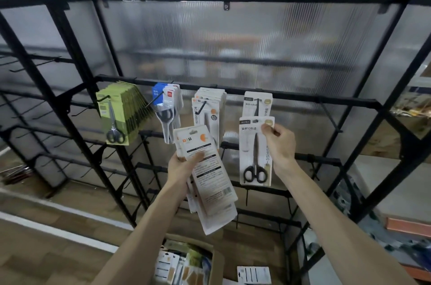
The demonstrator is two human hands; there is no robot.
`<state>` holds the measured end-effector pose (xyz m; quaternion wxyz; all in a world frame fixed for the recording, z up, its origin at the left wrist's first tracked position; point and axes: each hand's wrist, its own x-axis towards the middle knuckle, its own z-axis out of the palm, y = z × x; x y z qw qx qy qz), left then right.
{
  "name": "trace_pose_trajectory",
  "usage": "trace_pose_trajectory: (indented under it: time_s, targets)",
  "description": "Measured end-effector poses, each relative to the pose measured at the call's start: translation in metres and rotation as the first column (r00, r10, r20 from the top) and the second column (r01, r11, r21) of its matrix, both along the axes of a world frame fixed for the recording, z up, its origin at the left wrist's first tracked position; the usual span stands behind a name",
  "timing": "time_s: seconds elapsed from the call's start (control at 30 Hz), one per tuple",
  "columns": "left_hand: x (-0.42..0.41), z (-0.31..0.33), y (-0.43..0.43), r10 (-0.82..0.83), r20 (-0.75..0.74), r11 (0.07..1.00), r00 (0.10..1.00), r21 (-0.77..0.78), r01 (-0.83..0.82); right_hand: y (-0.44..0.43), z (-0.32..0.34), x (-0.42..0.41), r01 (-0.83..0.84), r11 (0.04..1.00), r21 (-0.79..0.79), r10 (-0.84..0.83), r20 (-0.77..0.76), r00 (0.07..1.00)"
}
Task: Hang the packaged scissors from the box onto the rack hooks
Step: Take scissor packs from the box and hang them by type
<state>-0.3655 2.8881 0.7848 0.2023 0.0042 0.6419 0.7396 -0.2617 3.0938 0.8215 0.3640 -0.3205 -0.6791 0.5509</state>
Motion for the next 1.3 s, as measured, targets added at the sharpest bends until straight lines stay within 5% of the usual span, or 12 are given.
trace_pose_trajectory:
  time_s: [0.6,1.1,1.17,1.23,1.3]
  targets:
    - [0.013,0.006,0.023,-0.138,-0.012,0.99,0.99,0.015,0.138,0.049,0.013,-0.044,0.061,0.997,-0.045,-0.054,0.135,0.989]
    - [0.014,0.023,0.03,-0.122,0.004,0.99,0.993,0.073,0.121,0.044,0.005,-0.052,0.127,0.955,0.268,-0.216,0.338,0.916]
    - [0.015,0.023,0.035,-0.117,0.025,0.991,0.993,0.073,0.115,0.007,-0.005,-0.022,-0.051,0.984,0.174,0.008,0.235,0.972]
    - [0.017,0.02,0.043,-0.122,0.032,0.991,0.992,0.052,0.121,-0.031,-0.008,0.01,-0.321,0.945,-0.06,0.327,0.191,0.926]
    - [0.024,0.017,0.051,-0.145,0.037,0.989,0.989,0.048,0.143,-0.047,-0.014,0.025,-0.424,0.897,-0.12,0.44,0.172,0.881]
